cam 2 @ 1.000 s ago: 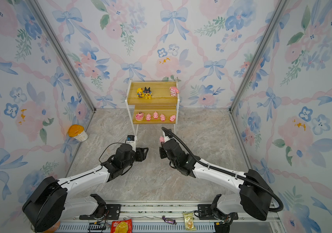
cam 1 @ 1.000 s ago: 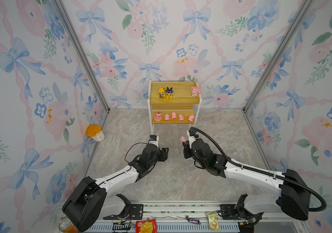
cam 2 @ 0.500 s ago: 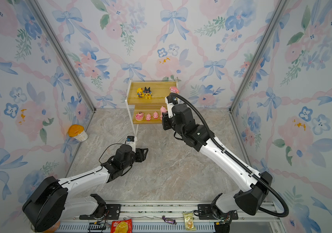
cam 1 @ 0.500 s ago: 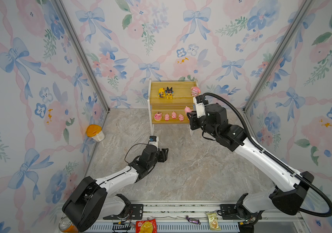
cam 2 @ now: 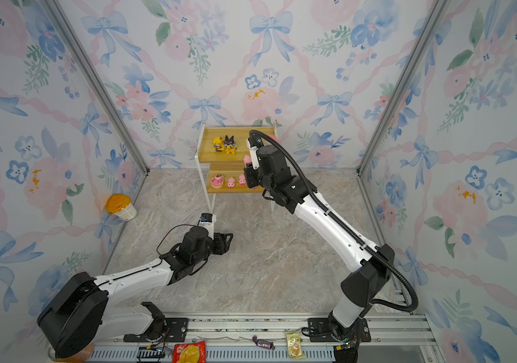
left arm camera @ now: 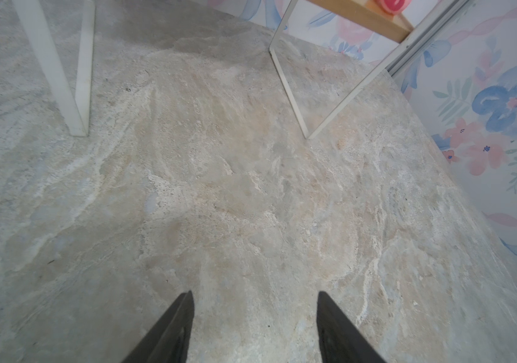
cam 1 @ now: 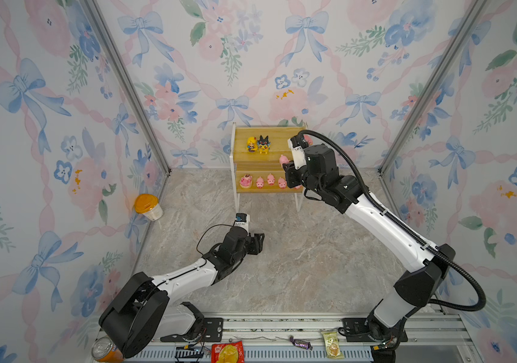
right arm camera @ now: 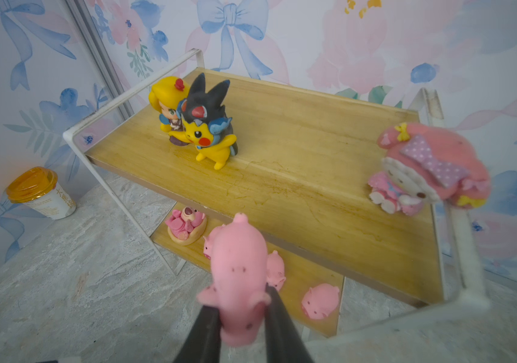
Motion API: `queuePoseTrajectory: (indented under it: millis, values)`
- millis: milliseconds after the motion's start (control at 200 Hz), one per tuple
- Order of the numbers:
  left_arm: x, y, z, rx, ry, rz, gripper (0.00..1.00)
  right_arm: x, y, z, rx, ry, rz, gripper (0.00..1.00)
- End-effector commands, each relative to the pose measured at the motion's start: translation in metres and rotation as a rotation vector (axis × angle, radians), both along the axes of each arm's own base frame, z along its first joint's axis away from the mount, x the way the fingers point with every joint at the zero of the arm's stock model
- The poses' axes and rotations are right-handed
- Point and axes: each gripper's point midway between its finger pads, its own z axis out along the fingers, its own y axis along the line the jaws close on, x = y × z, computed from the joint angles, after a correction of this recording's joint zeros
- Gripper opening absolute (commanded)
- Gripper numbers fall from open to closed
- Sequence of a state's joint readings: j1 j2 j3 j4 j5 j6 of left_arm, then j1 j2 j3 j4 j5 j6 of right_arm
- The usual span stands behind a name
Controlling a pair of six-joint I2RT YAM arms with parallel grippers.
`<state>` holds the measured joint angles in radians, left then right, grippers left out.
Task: Organize plastic toys on shelves
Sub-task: Place the plastic toy on the shelf.
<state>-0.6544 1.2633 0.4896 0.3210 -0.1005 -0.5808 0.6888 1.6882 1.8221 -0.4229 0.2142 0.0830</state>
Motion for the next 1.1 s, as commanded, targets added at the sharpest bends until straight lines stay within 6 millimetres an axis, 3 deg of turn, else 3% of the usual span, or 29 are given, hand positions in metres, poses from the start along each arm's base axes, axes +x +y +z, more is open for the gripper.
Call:
queuePoseTrajectory:
  millis: [0,465,690,1095]
  values:
    - [-0.002,-0.002,-0.005,0.004,0.002,-0.001,0.63,0.01,0.0,0.009,-0.021,-0.05,-0.022,0.25]
    - [-0.007,-0.008,-0.006,-0.005,0.005,-0.007,0.63,0.045,0.012,0.01,-0.048,-0.107,-0.069,0.28]
    - [-0.008,-0.007,-0.007,-0.008,0.008,-0.007,0.63,0.059,0.007,0.005,-0.029,-0.108,-0.105,0.28]
    - [-0.007,-0.008,-0.003,-0.017,0.002,-0.008,0.63,0.077,0.005,-0.001,-0.002,-0.088,-0.13,0.4]
